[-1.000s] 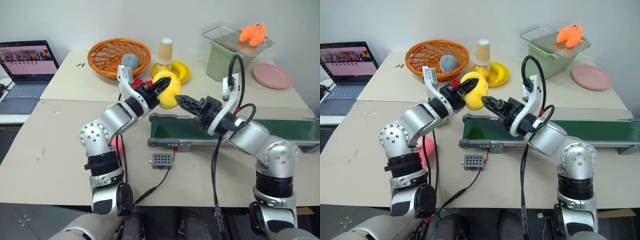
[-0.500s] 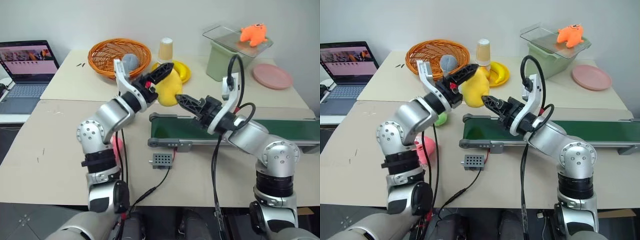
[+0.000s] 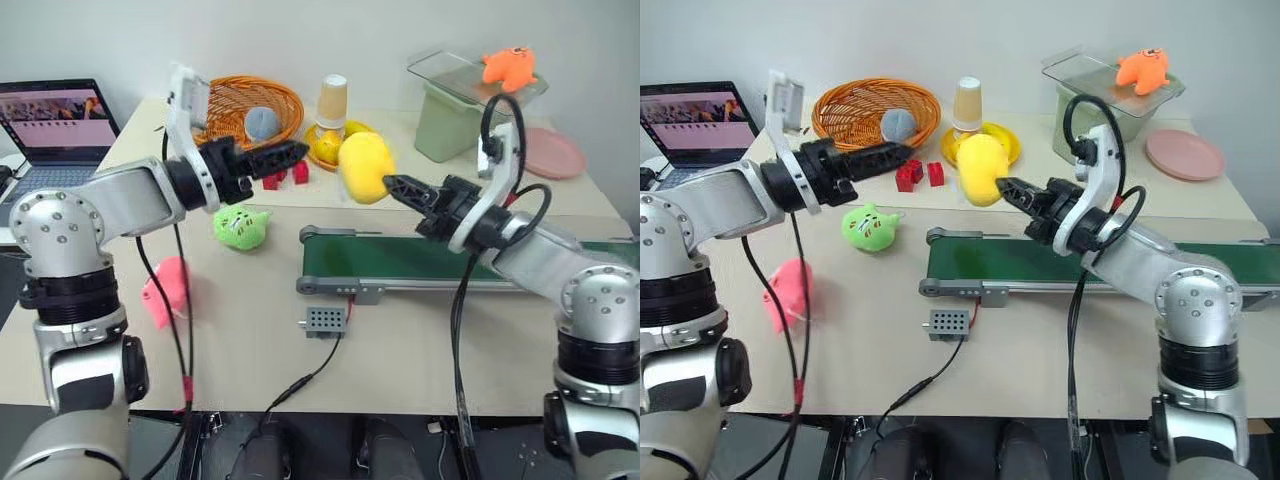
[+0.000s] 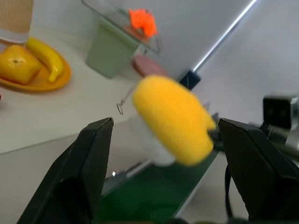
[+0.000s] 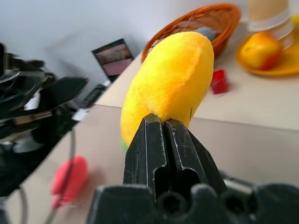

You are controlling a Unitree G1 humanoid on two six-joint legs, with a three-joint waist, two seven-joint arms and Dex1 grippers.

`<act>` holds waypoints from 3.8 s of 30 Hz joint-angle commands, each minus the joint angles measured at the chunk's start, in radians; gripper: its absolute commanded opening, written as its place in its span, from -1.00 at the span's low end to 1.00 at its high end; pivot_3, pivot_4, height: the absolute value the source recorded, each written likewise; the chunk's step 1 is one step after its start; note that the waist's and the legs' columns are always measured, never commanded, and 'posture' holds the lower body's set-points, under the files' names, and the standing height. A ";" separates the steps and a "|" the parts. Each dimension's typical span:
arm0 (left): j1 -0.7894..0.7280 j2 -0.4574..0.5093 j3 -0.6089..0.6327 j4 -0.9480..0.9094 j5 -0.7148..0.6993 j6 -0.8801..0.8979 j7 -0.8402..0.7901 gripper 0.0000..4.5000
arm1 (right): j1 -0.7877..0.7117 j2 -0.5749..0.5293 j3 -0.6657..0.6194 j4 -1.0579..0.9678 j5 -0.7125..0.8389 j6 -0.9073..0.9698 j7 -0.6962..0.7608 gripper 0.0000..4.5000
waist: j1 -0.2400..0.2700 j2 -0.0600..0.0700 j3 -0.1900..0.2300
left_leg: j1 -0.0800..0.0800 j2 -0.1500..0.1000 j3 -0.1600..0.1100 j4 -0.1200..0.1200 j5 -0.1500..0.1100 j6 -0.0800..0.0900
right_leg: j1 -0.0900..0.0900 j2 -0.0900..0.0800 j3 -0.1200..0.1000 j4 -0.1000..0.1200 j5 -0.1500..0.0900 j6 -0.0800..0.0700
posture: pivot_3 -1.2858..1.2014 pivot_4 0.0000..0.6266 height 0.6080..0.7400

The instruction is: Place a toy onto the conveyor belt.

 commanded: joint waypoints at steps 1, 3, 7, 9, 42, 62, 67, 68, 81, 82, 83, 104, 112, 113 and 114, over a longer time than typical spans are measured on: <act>-0.007 0.072 -0.072 -0.075 0.126 -0.032 -0.182 0.68 | -0.022 -0.144 0.131 -0.144 -0.285 -0.035 0.210 -1.00 | 0.001 0.000 0.000 | 0.000 0.000 0.000 -0.001 0.000 0.000 | -0.001 0.001 0.001 0.000 -0.001 0.000 | 0.03 -0.52 0.91; -0.018 0.061 -0.062 -0.045 0.148 -0.045 -0.205 0.68 | -0.020 -0.155 0.139 -0.145 -0.335 -0.053 0.261 -1.00 | 0.001 0.000 0.000 | 0.000 0.002 0.000 -0.001 0.000 -0.001 | -0.001 0.002 0.000 0.000 -0.001 0.001 | 0.03 -0.52 0.91; -0.039 0.043 -0.058 -0.021 0.204 -0.060 -0.249 0.68 | -0.026 -0.151 0.132 -0.141 -0.413 -0.060 0.344 -1.00 | 0.001 0.000 0.000 | -0.001 0.002 0.000 0.000 0.001 -0.002 | -0.001 0.003 0.000 0.000 -0.001 0.001 | 0.03 -0.52 0.91; -0.061 0.032 -0.048 -0.011 0.217 -0.057 -0.256 0.68 | -0.025 -0.156 0.131 -0.144 -0.447 -0.057 0.380 -1.00 | 0.002 0.000 0.000 | -0.001 0.002 0.000 0.000 0.001 -0.002 | -0.001 0.003 0.000 0.000 -0.002 0.002 | 0.03 -0.52 0.91; -0.043 0.426 -0.200 -0.153 0.544 -0.317 -0.920 0.68 | 0.098 -0.314 0.168 -0.054 -1.068 -0.464 0.829 -1.00 | -0.005 0.000 0.001 | -0.002 0.003 0.001 0.002 0.002 -0.005 | -0.005 0.003 0.002 0.001 -0.006 0.007 | 0.03 -0.52 0.91; 0.065 0.356 -0.189 -0.185 0.659 -0.430 -1.013 0.68 | 0.282 -0.178 0.271 -0.004 -1.550 -0.971 0.750 -1.00 | 0.001 0.000 0.001 | -0.007 0.003 0.002 0.006 0.002 -0.004 | -0.011 0.004 0.005 0.003 -0.007 0.006 | 0.03 -0.52 0.91; 0.058 0.351 -0.201 -0.200 0.655 -0.420 -1.042 0.68 | 0.329 -0.149 0.259 -0.014 -1.550 -0.975 0.772 -1.00 | 0.001 0.000 0.001 | -0.007 0.003 0.002 0.007 0.002 -0.004 | -0.011 0.004 0.005 0.004 -0.007 0.006 | 0.03 -0.52 0.91; 0.064 0.356 -0.204 -0.208 0.654 -0.421 -1.055 0.68 | 0.335 -0.142 0.254 -0.016 -1.540 -0.966 0.778 -1.00 | 0.000 0.000 0.001 | -0.007 0.003 0.002 0.007 0.002 -0.004 | -0.011 0.004 0.005 0.004 -0.007 0.006 | 0.03 -0.52 0.91; 0.093 0.350 -0.206 -0.222 0.690 -0.432 -1.081 0.72 | 0.329 -0.109 0.184 -0.028 -1.482 -0.912 0.834 0.26 | 0.000 0.000 0.001 | -0.007 0.003 0.001 0.008 0.002 -0.004 | -0.010 0.005 0.006 0.004 -0.007 0.006 | 0.03 -0.52 0.91; 0.093 0.348 -0.206 -0.220 0.690 -0.432 -1.080 0.72 | 0.325 -0.111 0.177 -0.035 -1.476 -0.908 0.839 0.44 | 0.001 0.000 0.001 | -0.007 0.003 0.001 0.007 0.002 -0.004 | -0.010 0.005 0.006 0.004 -0.007 0.006 | 0.03 -0.52 0.91; 0.093 0.346 -0.206 -0.218 0.691 -0.431 -1.080 0.72 | 0.322 -0.112 0.169 -0.043 -1.469 -0.905 0.843 0.58 | 0.001 0.000 0.001 | -0.007 0.003 0.001 0.007 0.002 -0.004 | -0.010 0.005 0.006 0.004 -0.007 0.006 | 0.03 -0.52 0.91; 0.087 0.320 -0.171 -0.177 0.679 -0.433 -1.113 0.72 | 0.117 -0.093 -0.139 -0.214 -0.815 -0.106 0.924 0.99 | 0.002 0.000 0.001 | -0.007 0.003 0.001 0.008 0.002 -0.003 | -0.010 0.005 0.006 0.004 -0.003 -0.002 | 0.03 -0.52 0.91; 0.017 0.330 -0.098 -0.053 0.714 -0.348 -0.967 0.72 | -0.104 -0.058 -0.182 -0.088 -0.566 0.240 0.821 0.99 | 0.004 0.000 0.001 | -0.007 0.003 0.000 0.008 0.001 -0.002 | -0.010 0.006 0.006 0.006 -0.002 -0.003 | 0.03 -0.52 0.91; 0.011 0.341 -0.092 -0.044 0.711 -0.318 -0.956 0.72 | -0.112 -0.064 -0.175 -0.076 -0.561 0.246 0.821 0.99 | 0.004 0.000 0.001 | -0.008 0.002 0.000 0.008 0.001 -0.002 | -0.010 0.006 0.006 0.006 -0.002 -0.003 | 0.03 -0.52 0.91; 0.007 0.359 -0.086 -0.038 0.705 -0.283 -0.948 0.72 | -0.116 -0.074 -0.164 -0.060 -0.565 0.242 0.828 0.99 | 0.003 0.000 0.001 | -0.008 0.002 0.000 0.008 0.000 -0.001 | -0.010 0.006 0.006 0.007 -0.002 -0.003 | 0.03 -0.52 0.91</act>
